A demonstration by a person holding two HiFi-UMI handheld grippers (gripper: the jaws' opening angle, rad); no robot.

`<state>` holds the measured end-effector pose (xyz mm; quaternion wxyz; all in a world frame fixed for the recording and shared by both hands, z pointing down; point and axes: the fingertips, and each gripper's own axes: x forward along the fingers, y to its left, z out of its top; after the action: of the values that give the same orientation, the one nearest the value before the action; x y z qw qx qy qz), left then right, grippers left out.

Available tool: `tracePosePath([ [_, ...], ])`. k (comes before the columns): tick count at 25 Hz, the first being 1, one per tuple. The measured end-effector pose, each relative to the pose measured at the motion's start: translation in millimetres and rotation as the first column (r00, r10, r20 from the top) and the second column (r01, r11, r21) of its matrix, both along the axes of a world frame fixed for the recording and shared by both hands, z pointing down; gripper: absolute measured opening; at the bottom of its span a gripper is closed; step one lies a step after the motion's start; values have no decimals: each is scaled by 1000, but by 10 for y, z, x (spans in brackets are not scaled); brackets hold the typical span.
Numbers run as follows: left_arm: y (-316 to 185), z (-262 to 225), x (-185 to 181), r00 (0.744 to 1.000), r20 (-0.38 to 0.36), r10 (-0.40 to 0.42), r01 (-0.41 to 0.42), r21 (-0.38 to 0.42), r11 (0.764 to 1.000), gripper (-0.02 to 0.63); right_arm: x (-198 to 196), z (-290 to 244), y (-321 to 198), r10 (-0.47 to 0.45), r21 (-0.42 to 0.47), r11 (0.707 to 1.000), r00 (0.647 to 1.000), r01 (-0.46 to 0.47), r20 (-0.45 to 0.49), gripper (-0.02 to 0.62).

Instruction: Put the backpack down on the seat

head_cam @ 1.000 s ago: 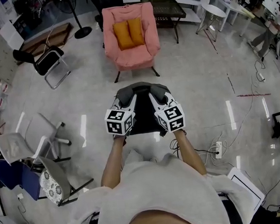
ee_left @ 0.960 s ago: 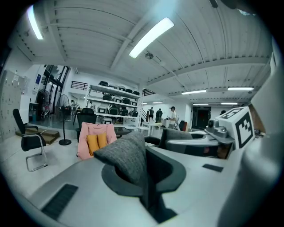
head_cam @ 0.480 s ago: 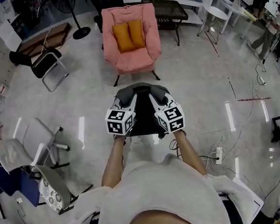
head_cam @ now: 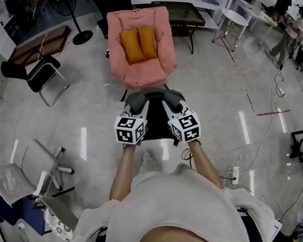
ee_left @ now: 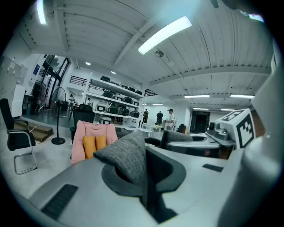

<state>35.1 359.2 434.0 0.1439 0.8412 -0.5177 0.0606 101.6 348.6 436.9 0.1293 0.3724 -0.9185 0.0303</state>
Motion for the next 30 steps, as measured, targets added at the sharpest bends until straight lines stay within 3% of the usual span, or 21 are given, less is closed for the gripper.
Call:
tracePosePath([
  [13, -1362, -123, -685, 998, 17, 53, -53, 23, 998, 29, -688, -100, -1336, 55, 14, 998, 998, -55, 21, 26],
  [30, -2306, 46, -874, 995, 25, 92, -92, 0, 996, 30, -878, 81, -2269, 81, -4, 997, 996, -81, 23, 26],
])
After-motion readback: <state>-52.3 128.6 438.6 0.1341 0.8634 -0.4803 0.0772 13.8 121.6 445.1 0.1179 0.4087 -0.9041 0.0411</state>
